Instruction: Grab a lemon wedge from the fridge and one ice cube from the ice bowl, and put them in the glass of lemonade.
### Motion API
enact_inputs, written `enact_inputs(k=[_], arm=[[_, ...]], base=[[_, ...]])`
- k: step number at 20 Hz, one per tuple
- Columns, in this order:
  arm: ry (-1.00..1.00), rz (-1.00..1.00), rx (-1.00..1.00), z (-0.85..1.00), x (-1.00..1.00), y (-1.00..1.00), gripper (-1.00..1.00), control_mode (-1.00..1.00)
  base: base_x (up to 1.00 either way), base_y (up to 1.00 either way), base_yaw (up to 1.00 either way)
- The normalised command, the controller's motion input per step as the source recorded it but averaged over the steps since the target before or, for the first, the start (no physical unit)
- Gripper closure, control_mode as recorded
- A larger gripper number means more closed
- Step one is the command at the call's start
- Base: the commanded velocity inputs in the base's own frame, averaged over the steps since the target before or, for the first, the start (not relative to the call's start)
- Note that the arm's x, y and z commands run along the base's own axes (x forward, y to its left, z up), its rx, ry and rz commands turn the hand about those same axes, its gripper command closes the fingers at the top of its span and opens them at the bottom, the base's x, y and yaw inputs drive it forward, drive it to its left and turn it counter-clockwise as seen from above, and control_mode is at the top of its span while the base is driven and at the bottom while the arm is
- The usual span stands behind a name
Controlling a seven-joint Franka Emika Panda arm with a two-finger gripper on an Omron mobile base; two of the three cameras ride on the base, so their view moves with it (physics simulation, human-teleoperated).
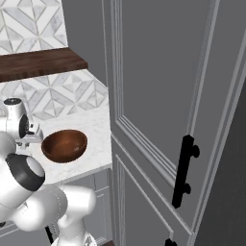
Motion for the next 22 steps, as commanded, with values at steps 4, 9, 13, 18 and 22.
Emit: enact_inputs(k=[4,9,13,18,22], arm=[[0.0,0.0,0.0,-0.26,0.0,0.02,1.0,-1.0],[0.0,0.0,0.0,-0.13,-0.01,0.03,1.0,-1.0],[0.0,0.0,0.0,0.0,-0.01,0.18,1.0,-1.0],[0.0,0.0,0.0,0.0,0.0,0.02,1.0,-1.0],[0.0,-0.01,0.0,0.0,0.0,0.0,-1.0,-1.0]], base=[[0.0,0.0,0.0],[0.0,0.0,0.0],[0.0,0.0,0.0],[0.0,0.0,0.0],[0.0,0.0,0.0]])
